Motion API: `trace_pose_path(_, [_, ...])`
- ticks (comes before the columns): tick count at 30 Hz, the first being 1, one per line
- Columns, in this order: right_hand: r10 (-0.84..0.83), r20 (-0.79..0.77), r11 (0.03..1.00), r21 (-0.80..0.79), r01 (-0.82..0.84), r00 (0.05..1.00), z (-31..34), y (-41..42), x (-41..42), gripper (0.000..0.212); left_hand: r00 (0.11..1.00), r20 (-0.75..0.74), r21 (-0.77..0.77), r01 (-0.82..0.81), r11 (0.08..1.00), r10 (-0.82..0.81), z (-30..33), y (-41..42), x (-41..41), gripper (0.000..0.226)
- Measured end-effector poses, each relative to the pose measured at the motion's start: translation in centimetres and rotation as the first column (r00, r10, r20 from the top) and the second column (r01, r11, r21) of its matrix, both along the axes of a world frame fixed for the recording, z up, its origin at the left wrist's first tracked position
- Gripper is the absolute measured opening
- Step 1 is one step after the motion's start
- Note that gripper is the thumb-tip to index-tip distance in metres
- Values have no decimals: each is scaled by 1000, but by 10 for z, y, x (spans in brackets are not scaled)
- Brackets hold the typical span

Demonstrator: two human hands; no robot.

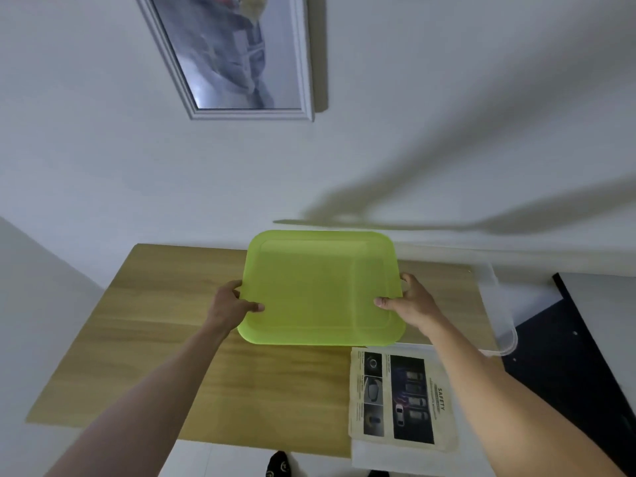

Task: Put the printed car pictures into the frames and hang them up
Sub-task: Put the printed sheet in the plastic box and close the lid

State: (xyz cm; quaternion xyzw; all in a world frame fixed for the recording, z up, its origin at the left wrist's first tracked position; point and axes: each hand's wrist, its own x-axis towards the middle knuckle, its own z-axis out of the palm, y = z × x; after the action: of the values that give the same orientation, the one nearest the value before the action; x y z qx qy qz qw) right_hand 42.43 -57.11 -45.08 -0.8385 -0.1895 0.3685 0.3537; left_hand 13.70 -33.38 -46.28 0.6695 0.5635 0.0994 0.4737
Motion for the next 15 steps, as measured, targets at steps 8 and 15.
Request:
trace_pose_path(8, [127,132,980,-170,-103,983,-8,70,-71,98,999,-49,-27,-25,999,24,-10,62,-64,79])
trace_pose_path(15, [179,139,950,-281,-135,974,-24,107,-108,98,994,-105,-42,-38,998,33,-31,92,-93,82])
